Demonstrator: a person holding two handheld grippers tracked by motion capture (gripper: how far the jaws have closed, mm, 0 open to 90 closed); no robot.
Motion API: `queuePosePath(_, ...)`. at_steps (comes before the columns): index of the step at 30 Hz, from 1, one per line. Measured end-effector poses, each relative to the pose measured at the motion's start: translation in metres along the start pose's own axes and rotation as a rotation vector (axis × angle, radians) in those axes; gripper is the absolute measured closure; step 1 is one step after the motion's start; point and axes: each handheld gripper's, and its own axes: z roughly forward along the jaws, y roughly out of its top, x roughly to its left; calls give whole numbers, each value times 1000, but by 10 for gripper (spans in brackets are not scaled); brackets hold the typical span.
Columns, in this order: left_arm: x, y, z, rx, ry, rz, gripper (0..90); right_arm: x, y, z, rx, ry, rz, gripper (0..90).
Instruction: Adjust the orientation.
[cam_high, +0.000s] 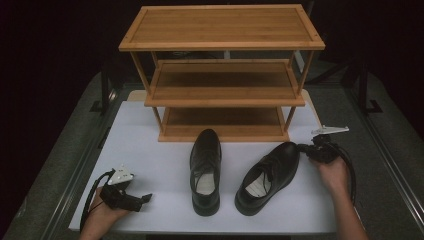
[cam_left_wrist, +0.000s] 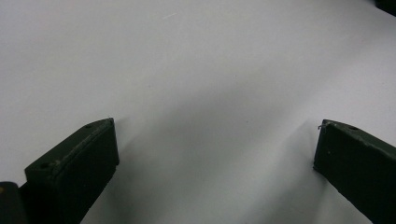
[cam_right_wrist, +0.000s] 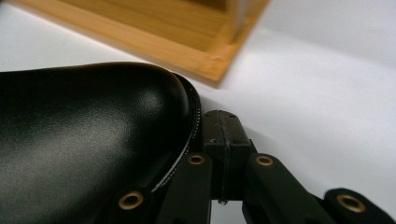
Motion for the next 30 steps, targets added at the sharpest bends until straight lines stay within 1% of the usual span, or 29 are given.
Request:
queuePosePath(5, 0, 0, 0, 0, 0, 0, 0, 14, 0, 1, 13, 24, -26, 900)
queuePosePath(7, 0, 0, 0, 1, -1, -1, 0, 16, 1, 2, 14, 24, -33, 899)
queuePosePath(9, 0, 0, 0, 1, -1, -1, 0, 16, 0, 1, 10, 24, -28, 898)
queuePosePath(11, 0, 0, 0, 1, -1, -1, 0, 16, -2, -4, -1, 10, -25, 898)
queuePosePath(13, 0, 0, 0, 1, -2, -1, 0, 17, -6, -10, -5, 14, -18, 898)
queuePosePath(16, 0, 0, 0, 1, -1, -1, 0, 21, -13, -20, -8, 16, -22, 898)
queuePosePath(17, 0, 0, 0, 1, -1, -1, 0, 21, -13, -20, -8, 16, -22, 898)
queuePosePath(19, 0, 0, 0, 2, -1, 0, 0, 27, -22, -29, -11, 31, -19, 898)
queuePosePath(22, 0, 0, 0, 1, -1, 0, 0, 37, -34, -39, -16, 63, -27, 898)
queuePosePath(24, 0, 0, 0, 2, -1, 0, 0, 42, -40, -43, -13, 74, -29, 898)
queuePosePath(26, 0, 0, 0, 2, -1, 1, 0, 50, -48, -47, -13, 101, -34, 898)
queuePosePath(30, 0, 0, 0, 2, -1, 1, 0, 65, -60, -53, -2, 135, -50, 898)
